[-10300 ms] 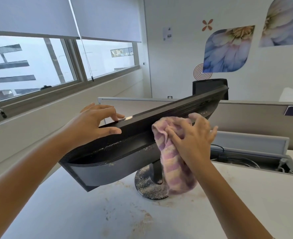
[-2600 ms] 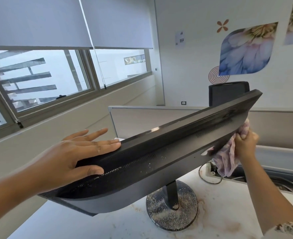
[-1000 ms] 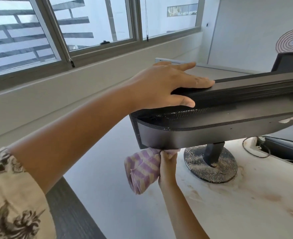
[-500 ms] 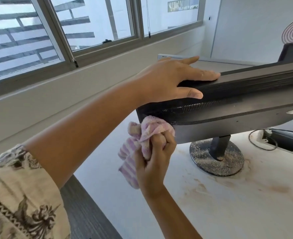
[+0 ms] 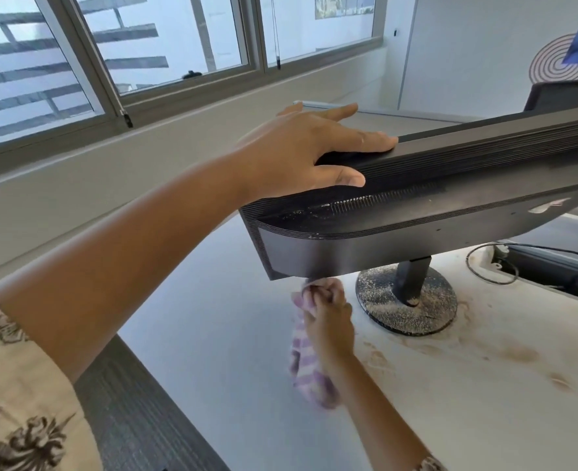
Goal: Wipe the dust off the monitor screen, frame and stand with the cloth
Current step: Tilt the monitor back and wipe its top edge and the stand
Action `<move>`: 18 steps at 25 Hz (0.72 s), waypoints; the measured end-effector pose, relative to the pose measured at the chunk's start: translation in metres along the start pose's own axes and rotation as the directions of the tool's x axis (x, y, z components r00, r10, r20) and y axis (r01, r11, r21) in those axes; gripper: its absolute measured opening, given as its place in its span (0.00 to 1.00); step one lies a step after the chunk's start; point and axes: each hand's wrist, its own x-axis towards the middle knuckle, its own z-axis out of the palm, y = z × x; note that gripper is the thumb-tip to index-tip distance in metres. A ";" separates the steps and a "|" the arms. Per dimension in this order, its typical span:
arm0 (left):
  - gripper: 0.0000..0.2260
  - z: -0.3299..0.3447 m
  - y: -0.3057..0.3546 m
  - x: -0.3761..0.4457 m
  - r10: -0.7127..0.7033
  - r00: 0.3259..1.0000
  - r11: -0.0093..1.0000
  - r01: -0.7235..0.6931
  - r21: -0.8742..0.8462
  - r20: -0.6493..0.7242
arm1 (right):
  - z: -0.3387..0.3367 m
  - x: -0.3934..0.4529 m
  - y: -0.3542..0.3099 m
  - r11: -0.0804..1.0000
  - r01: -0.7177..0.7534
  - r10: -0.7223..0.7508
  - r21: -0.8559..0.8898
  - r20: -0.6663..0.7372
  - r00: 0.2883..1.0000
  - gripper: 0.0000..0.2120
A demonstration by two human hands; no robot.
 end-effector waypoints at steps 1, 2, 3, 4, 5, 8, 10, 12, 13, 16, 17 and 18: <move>0.24 0.000 0.000 0.000 0.002 1.000 1.000 -0.002 -0.012 -0.007 | -0.009 0.006 0.017 0.997 0.014 -0.015 -0.077 -0.011 1.000 0.16; 0.23 0.000 -0.001 0.002 0.002 1.000 1.000 -0.002 -0.024 -0.012 | -0.020 0.013 0.031 0.986 0.037 -0.042 -0.161 -0.029 0.999 0.17; 0.23 0.000 -0.001 0.003 0.001 1.000 1.000 -0.002 -0.027 -0.014 | -0.030 0.021 0.042 0.967 0.052 -0.063 -0.248 -0.037 0.997 0.17; 0.23 0.000 -0.001 0.005 0.000 1.000 1.000 0.000 -0.023 -0.013 | -0.040 0.030 0.051 0.939 0.059 -0.074 -0.339 -0.031 0.997 0.17; 0.23 -0.001 -0.001 0.007 -0.001 1.000 1.000 0.000 -0.019 -0.010 | -0.048 0.040 0.059 0.900 0.064 -0.080 -0.430 -0.018 0.997 0.17; 0.23 0.000 -0.003 0.006 -0.005 1.000 1.000 0.005 -0.022 -0.017 | -0.053 0.062 0.069 0.777 0.113 -0.101 -0.619 0.054 0.993 0.17; 0.23 0.002 -0.004 0.003 -0.004 1.000 1.000 0.003 -0.030 -0.024 | -0.047 0.068 0.068 0.736 0.176 -0.142 -0.654 0.105 0.984 0.14; 0.22 0.003 -0.005 0.002 -0.004 1.000 0.999 0.003 -0.033 -0.026 | -0.037 0.069 0.066 0.725 0.192 -0.182 -0.661 0.085 0.980 0.09; 0.22 0.003 -0.004 0.002 -0.004 1.000 1.000 0.003 -0.022 -0.028 | -0.031 0.070 0.065 0.737 0.177 -0.189 -0.652 0.053 0.981 0.08; 0.22 0.002 -0.003 0.006 -0.007 1.000 1.000 0.007 -0.022 -0.021 | -0.011 0.076 0.069 0.768 0.154 -0.125 -0.622 0.091 0.988 0.12; 0.22 0.001 -0.004 0.006 -0.013 1.000 1.000 0.013 -0.025 -0.024 | -0.004 0.079 0.072 0.788 0.140 -0.078 -0.599 0.128 0.989 0.14; 0.21 0.002 -0.005 0.005 -0.016 0.999 1.000 0.016 -0.027 -0.030 | 0.002 0.084 0.076 0.807 0.115 -0.046 -0.580 0.133 0.990 0.17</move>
